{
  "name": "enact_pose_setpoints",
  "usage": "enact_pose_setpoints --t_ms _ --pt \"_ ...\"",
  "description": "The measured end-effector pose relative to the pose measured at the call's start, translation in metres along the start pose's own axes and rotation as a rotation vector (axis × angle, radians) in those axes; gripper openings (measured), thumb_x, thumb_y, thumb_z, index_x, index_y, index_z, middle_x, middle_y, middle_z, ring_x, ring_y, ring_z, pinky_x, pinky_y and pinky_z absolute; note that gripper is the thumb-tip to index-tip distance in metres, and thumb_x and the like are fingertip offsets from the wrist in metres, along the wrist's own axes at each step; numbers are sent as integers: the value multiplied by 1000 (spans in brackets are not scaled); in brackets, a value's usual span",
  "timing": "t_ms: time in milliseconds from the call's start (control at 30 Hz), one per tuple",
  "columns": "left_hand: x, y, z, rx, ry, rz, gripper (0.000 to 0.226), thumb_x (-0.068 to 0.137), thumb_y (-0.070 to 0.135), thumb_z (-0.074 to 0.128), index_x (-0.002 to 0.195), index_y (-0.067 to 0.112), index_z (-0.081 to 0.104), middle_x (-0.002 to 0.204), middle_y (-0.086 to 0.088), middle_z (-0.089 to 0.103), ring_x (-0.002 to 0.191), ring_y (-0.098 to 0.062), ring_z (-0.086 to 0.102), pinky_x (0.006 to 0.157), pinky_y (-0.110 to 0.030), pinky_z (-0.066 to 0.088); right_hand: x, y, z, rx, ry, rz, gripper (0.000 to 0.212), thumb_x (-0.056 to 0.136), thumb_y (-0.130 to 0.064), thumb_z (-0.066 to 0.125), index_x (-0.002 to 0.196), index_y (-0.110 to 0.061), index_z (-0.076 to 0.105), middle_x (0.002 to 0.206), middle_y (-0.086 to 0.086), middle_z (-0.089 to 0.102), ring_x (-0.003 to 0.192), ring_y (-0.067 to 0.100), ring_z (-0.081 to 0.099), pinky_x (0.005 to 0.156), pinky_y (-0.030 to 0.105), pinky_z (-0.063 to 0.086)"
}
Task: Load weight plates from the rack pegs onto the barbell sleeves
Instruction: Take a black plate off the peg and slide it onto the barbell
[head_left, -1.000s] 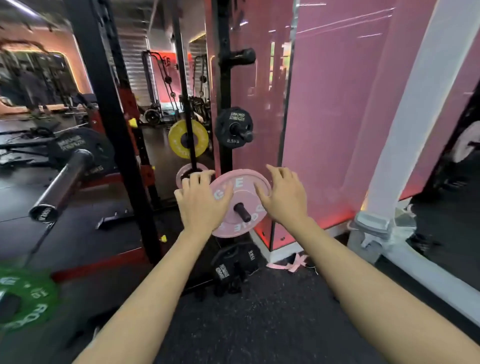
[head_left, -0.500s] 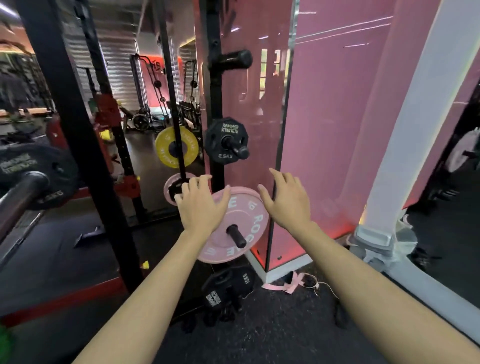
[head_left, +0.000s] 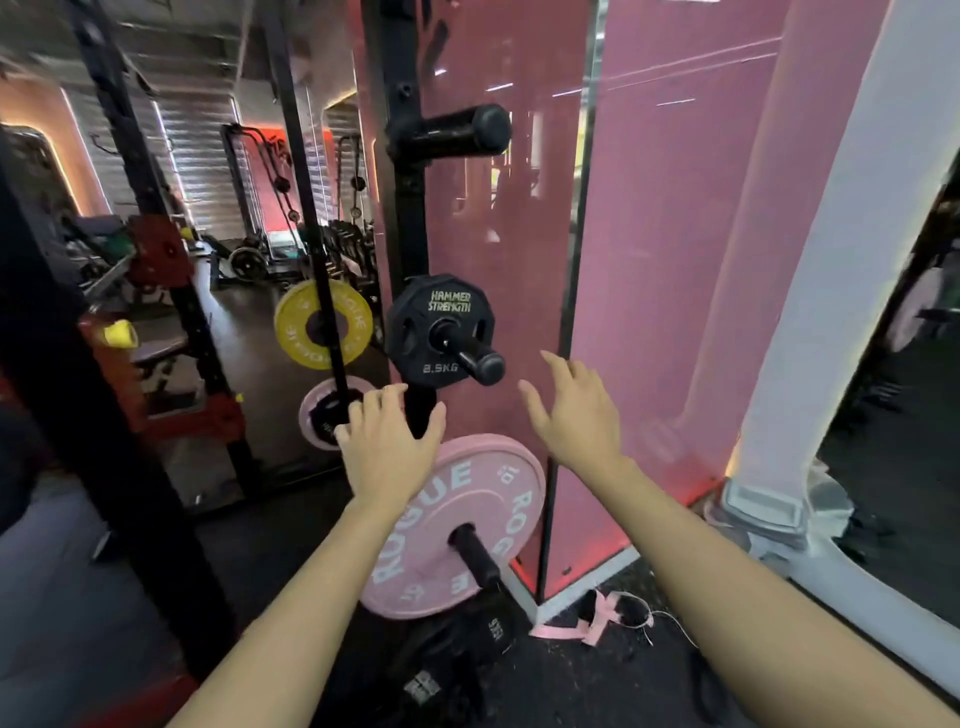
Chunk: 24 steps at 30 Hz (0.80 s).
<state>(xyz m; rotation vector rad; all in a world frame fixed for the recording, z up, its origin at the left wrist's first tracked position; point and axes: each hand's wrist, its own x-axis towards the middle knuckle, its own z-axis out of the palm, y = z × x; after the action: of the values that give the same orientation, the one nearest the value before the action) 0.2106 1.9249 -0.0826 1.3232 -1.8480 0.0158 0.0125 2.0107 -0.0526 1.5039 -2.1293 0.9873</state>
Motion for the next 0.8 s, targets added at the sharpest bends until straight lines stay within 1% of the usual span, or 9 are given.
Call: enact_pose_setpoints --t_ms 133,300,400,467,533,633,700,800 --pt "29 -10 25 11 21 -32 52 89 62 50 120 21 57 124 -4 58 118 -29 48 94 -50 38 33 11 28 20 6 1 53 95 -51 44 137 -19 46 119 8 58 107 30 52 76 40 46" --pt "67 -19 51 49 70 -76 58 88 61 51 127 18 53 123 -6 59 117 -30 50 95 -51 39 78 24 67 50 -9 -25 52 95 -47 45 137 -17 46 122 10 58 109 32 52 80 42 48" --pt "88 -21 61 65 119 -113 60 89 57 54 132 15 50 123 -10 59 115 -33 51 91 -51 40 106 29 90 72 -51 -35 51 95 -43 48 139 -17 44 125 10 56 111 32 51 84 43 47" --pt "109 -23 72 107 139 -140 60 90 55 53 134 14 48 121 -11 59 112 -34 52 88 -50 40 135 33 111 102 -86 -66 52 94 -39 50 140 -17 42 124 11 56 110 34 51 83 44 46" --pt "125 -25 77 154 134 -141 61 91 56 52 137 16 47 122 -12 58 112 -34 52 88 -48 40 154 33 126 122 -99 -82 54 92 -38 53 140 -17 41 122 12 57 109 34 51 81 44 46" --pt "147 -28 94 218 150 -119 56 91 52 56 139 24 48 119 -9 59 109 -32 53 85 -46 40 184 37 156 136 -129 -158 53 90 -37 55 138 -17 43 119 9 60 108 32 53 78 42 48" --pt "154 -28 103 239 170 -98 51 90 45 60 136 25 52 113 -7 63 105 -31 55 83 -44 39 195 38 172 166 -130 -198 49 89 -35 57 133 -16 46 109 9 64 99 32 57 71 40 47" --pt "159 -26 113 233 200 -128 49 87 39 64 132 23 54 107 -7 65 100 -33 56 82 -45 39 205 40 188 240 -88 -213 41 84 -29 62 119 -10 52 84 12 64 78 35 58 59 39 43"
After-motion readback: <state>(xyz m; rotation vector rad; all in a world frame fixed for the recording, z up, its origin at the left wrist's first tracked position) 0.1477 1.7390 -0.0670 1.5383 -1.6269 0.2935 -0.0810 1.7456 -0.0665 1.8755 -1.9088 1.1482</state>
